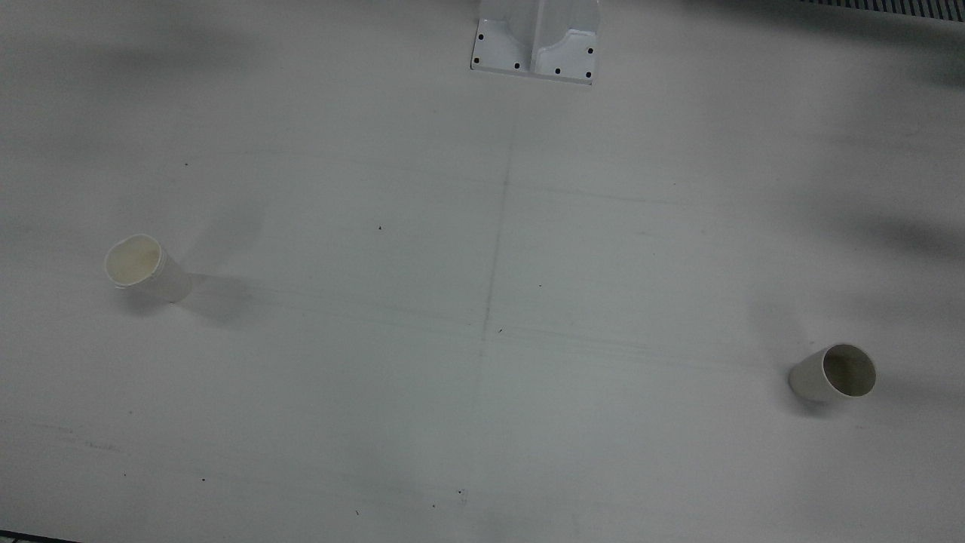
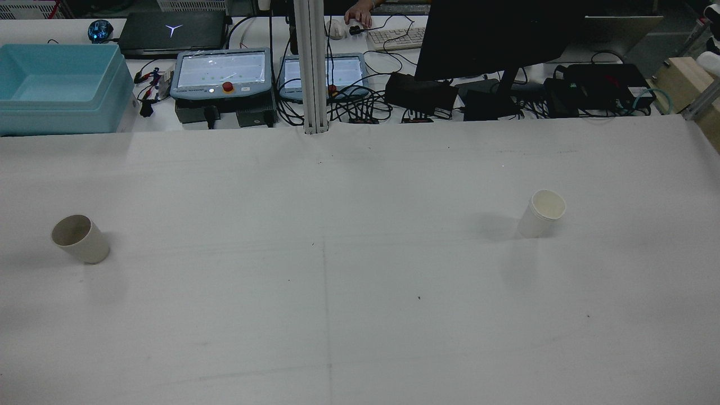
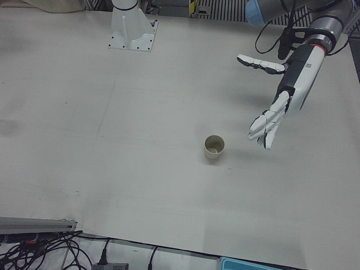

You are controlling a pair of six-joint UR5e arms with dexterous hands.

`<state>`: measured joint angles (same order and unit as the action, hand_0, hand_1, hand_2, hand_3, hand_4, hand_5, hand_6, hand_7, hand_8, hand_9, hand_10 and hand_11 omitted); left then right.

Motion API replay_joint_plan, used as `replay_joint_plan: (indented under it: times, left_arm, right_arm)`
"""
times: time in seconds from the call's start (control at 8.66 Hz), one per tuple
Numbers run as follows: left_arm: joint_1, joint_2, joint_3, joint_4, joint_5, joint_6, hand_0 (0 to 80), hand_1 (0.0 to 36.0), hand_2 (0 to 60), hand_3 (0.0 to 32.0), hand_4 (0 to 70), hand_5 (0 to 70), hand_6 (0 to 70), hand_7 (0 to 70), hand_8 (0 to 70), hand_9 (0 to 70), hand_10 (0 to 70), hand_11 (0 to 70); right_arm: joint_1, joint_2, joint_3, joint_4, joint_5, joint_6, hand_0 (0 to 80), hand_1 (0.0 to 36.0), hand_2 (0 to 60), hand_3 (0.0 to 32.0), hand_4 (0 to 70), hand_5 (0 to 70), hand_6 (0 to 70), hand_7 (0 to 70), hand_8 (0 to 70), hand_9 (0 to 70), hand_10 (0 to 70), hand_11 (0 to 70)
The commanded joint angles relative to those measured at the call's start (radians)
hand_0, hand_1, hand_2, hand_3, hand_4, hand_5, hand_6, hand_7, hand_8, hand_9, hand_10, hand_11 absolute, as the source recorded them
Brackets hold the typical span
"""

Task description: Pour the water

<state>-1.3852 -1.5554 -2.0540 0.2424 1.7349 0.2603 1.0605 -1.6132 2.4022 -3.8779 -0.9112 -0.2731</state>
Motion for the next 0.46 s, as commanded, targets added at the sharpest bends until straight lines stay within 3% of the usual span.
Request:
replay_joint_plan:
  times: [0.0,0.35]
  left_arm:
    - [0.005,0.0,0.001,0.002,0.0,0.002,59.3,17.4,0.0,0.0,15.3,8.3,7.4,15.0,1.1,2.2,4.6,9.0]
    - [-0.002,0.001,0.005,0.012,0.008,0.011,59.4,17.5,0.0,0.0,15.9,9.2,8.2,15.9,1.7,3.1,5.0,9.6]
  right_arm:
    - [-0.001,-0.001,0.0,0.0,0.0,0.0,46.0,13.1,14.4,0.0,5.0,9.1,7.6,12.9,3.3,7.4,3.3,6.2]
    - [0.083,0.004,-0.024,0.003,-0.014,-0.024,46.4,14.2,16.6,0.0,5.9,9.6,8.4,13.8,3.6,7.7,3.2,6.1]
